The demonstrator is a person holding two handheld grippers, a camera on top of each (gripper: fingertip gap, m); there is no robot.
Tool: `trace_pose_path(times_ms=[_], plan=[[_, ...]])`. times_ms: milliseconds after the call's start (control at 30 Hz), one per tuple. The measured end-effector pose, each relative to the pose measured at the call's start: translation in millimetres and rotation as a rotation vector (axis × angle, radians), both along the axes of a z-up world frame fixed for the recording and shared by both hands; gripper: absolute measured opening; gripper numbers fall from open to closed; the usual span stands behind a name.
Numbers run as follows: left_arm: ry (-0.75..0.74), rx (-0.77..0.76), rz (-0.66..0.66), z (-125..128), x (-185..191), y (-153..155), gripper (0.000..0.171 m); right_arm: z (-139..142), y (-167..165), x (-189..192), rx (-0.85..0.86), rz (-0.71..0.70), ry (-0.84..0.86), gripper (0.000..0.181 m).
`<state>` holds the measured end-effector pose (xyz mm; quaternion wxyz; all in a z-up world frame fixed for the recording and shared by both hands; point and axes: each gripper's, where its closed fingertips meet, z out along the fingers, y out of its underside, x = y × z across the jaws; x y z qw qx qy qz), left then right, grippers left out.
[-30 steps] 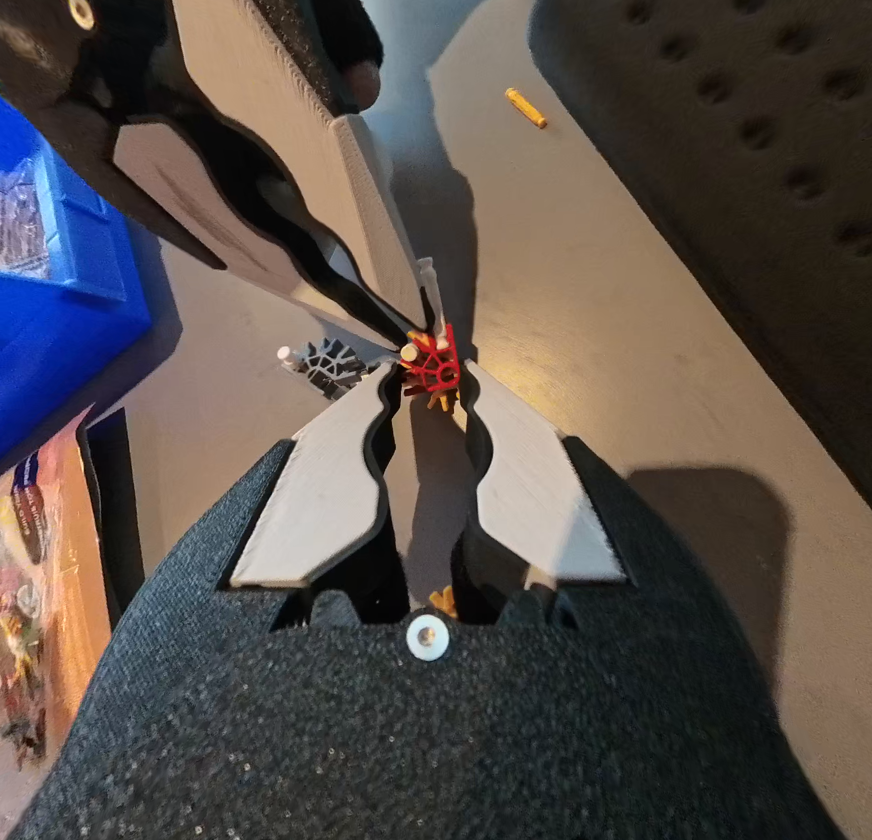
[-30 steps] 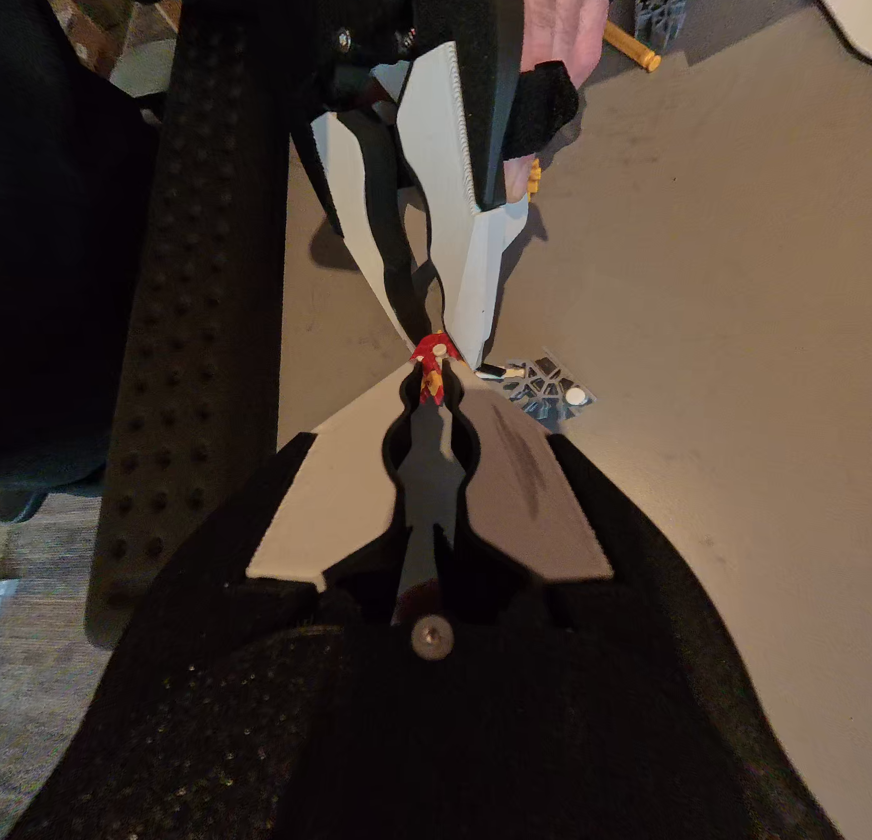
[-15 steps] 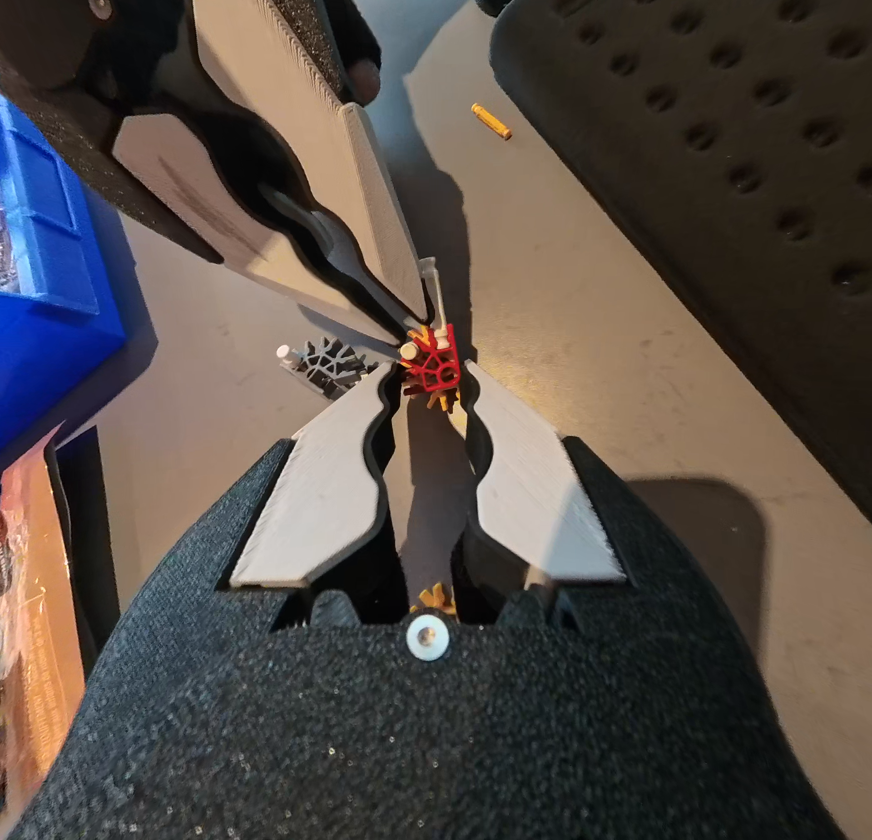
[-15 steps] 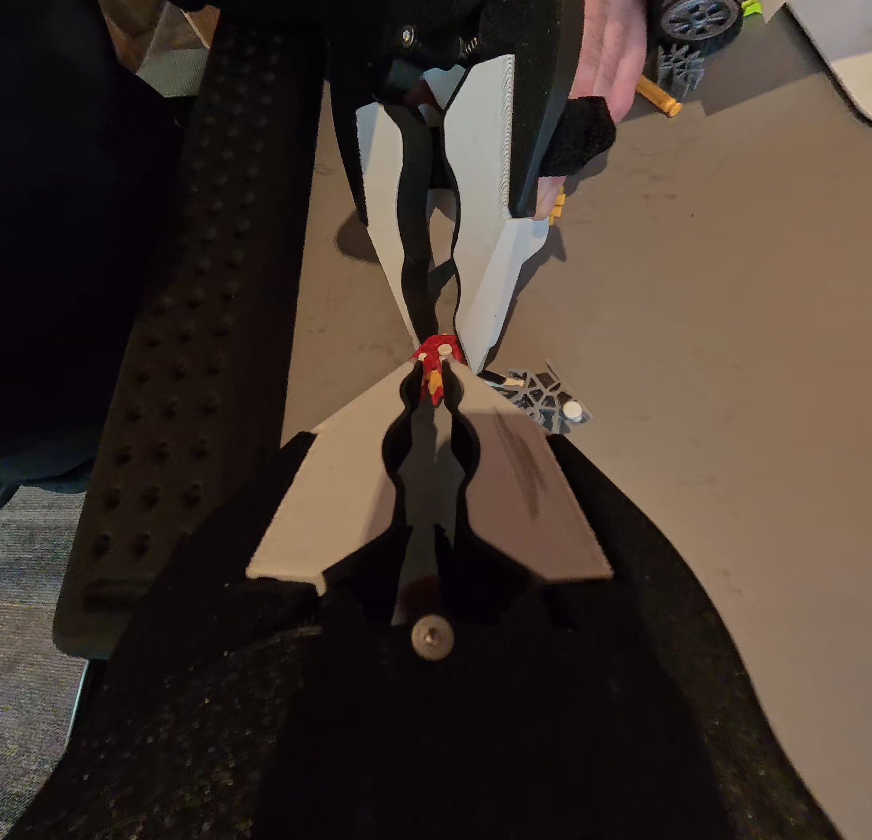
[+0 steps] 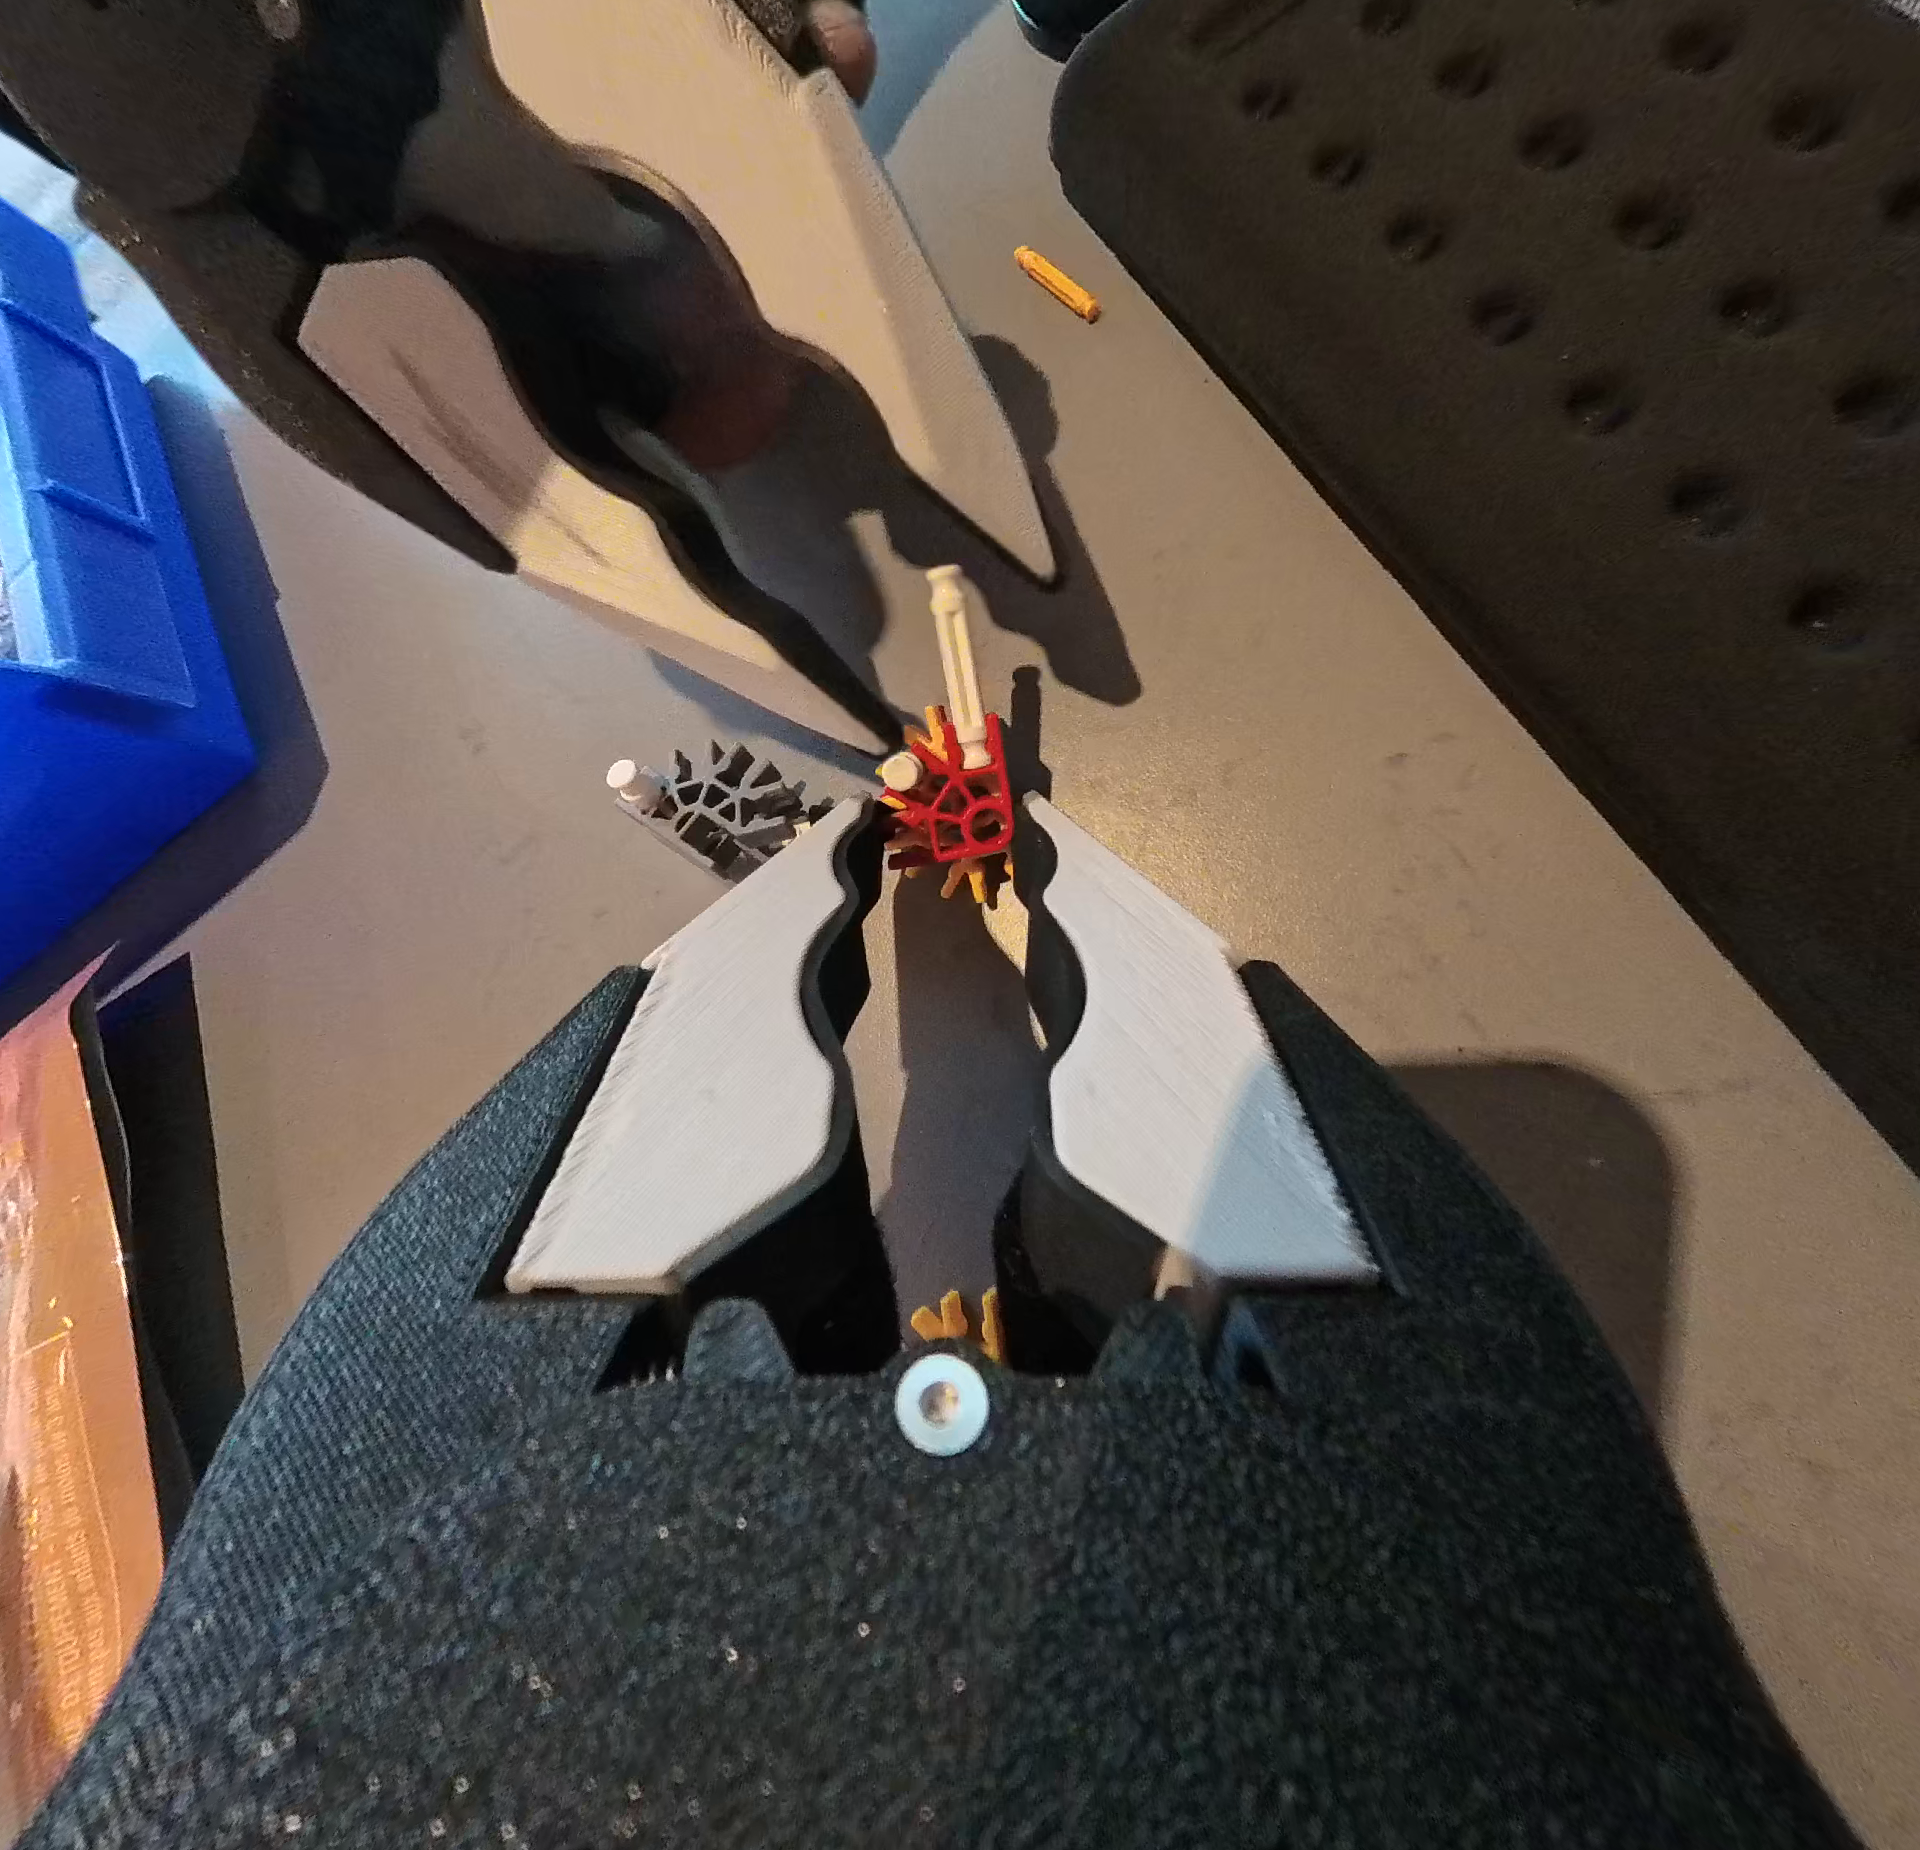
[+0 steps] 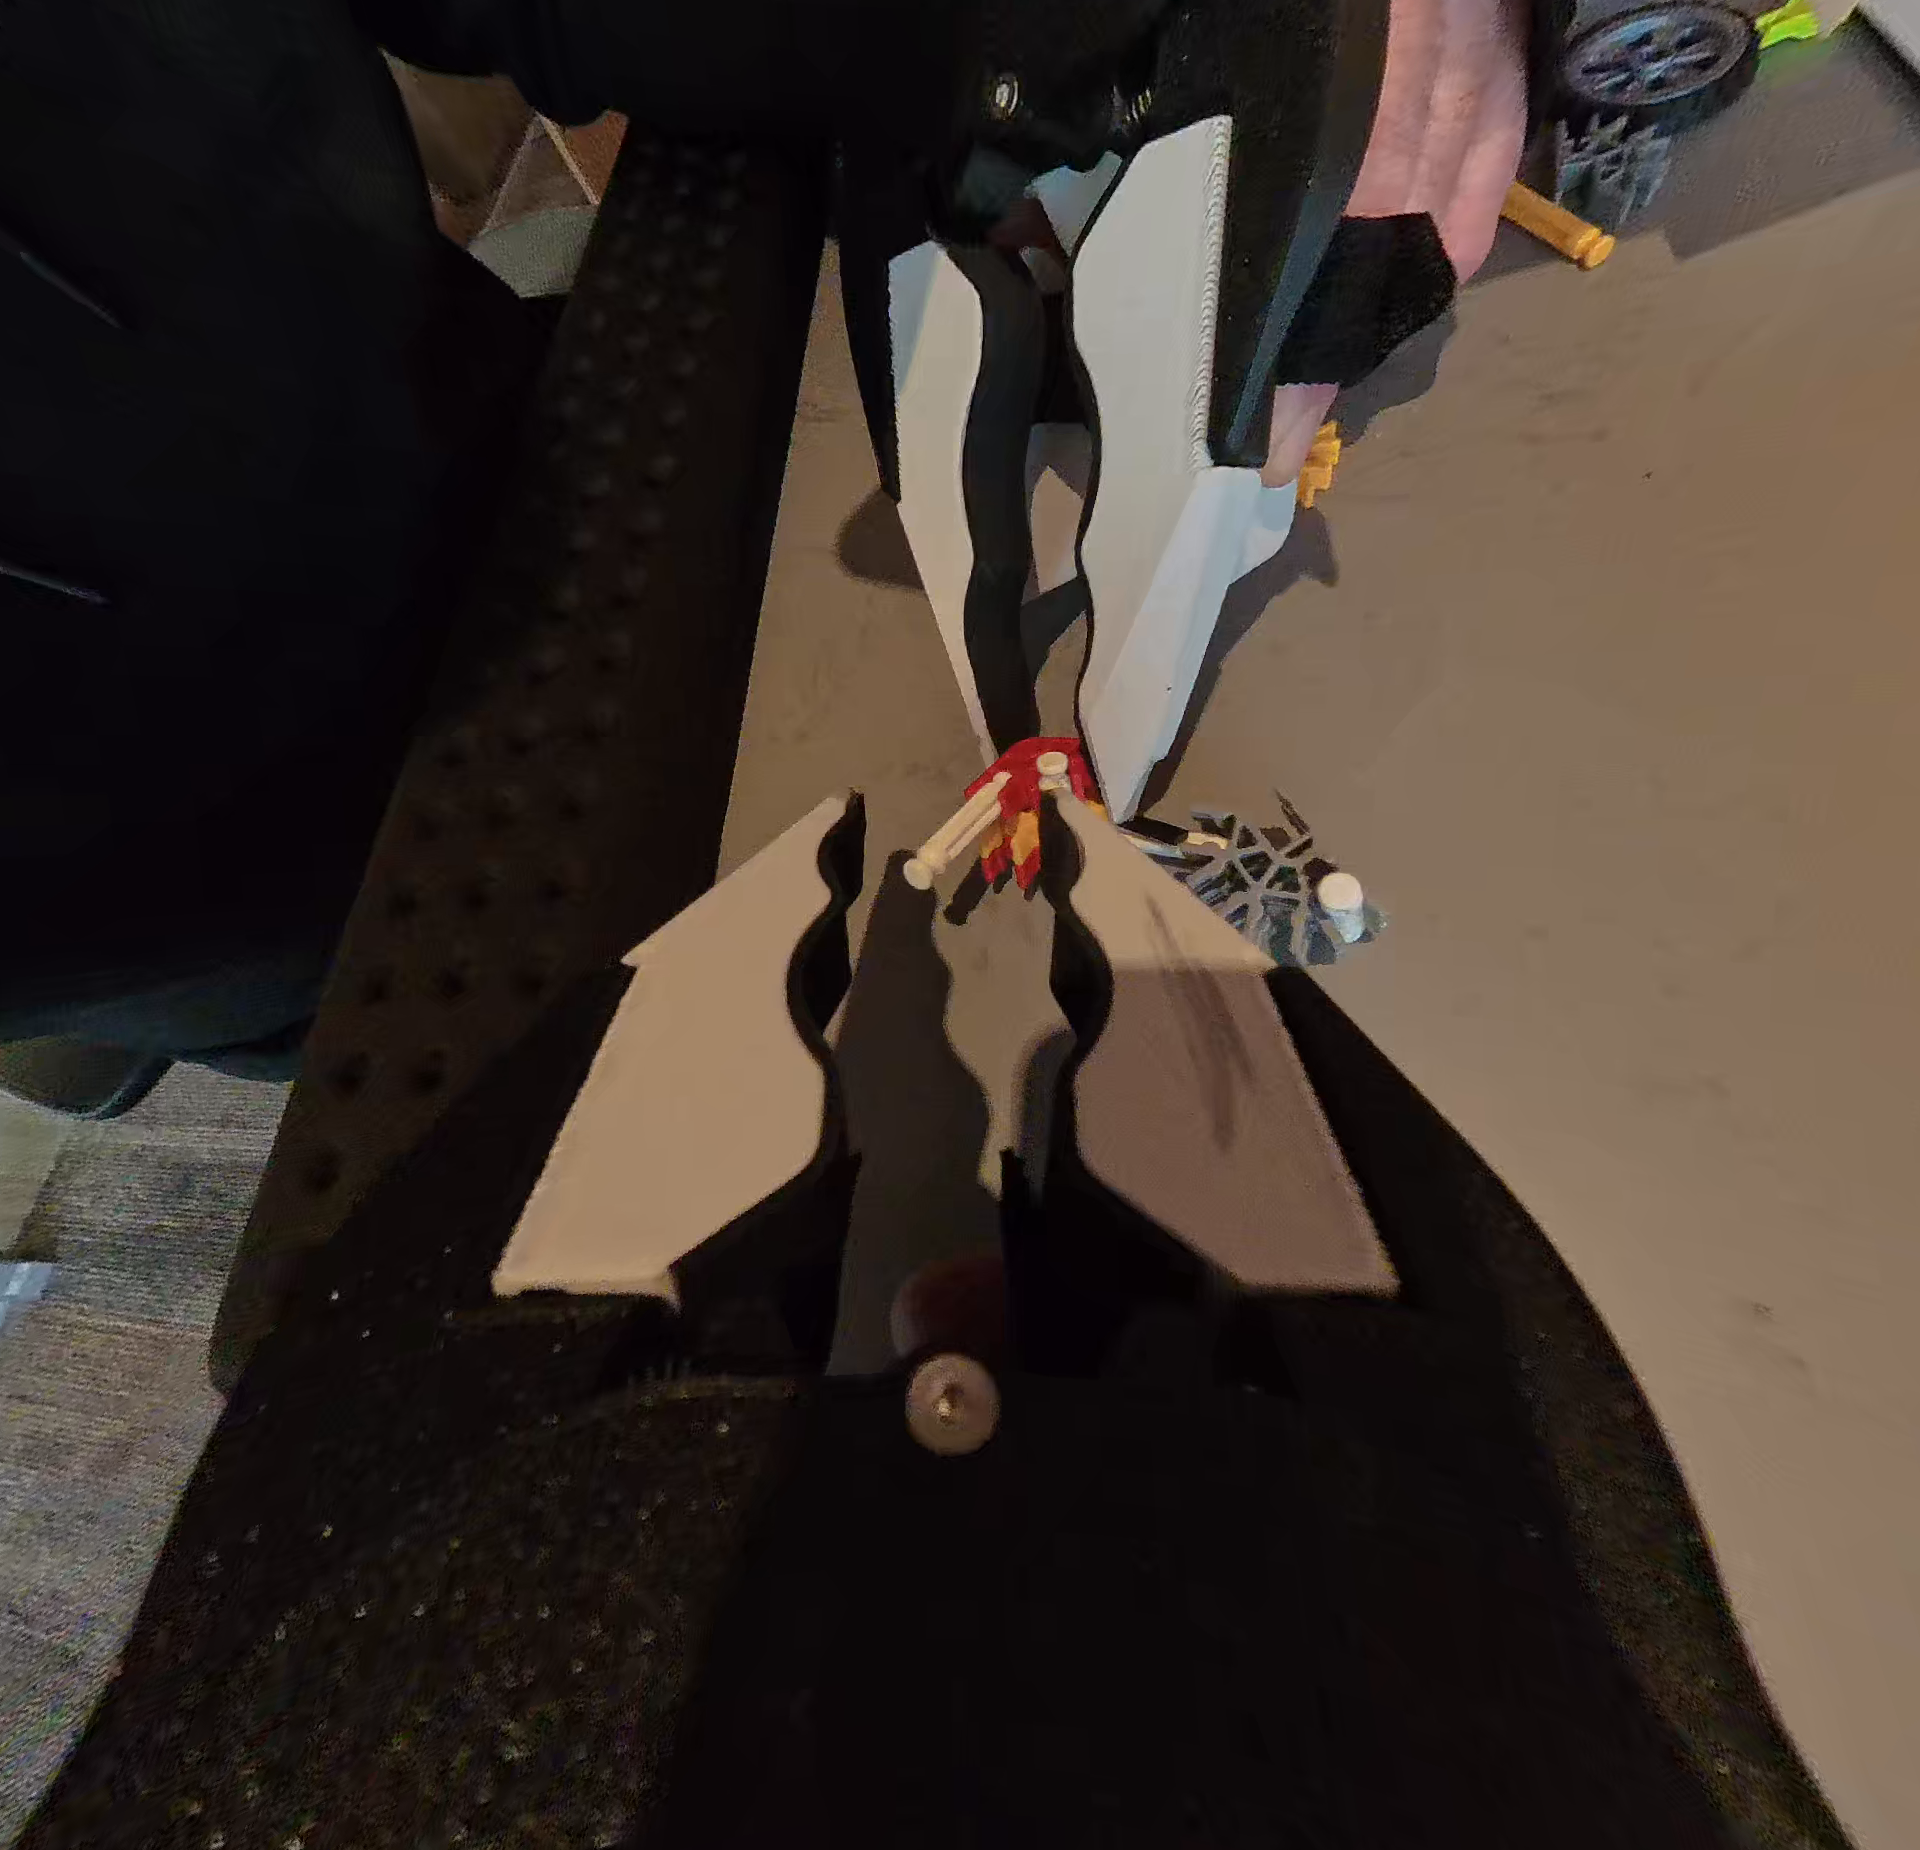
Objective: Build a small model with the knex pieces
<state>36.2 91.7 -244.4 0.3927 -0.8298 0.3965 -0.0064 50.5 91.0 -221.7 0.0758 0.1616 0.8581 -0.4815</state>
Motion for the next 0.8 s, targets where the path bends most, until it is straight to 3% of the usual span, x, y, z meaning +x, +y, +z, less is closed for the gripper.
trace_pose_path(times_ms=[800], plan=[[-0.012, 0.016, 0.002, 0.2, 0.8, 1.9, 0.021, -4.0, 2.9, -2.8, 0.037, -0.016, 0.066, 0.026]])
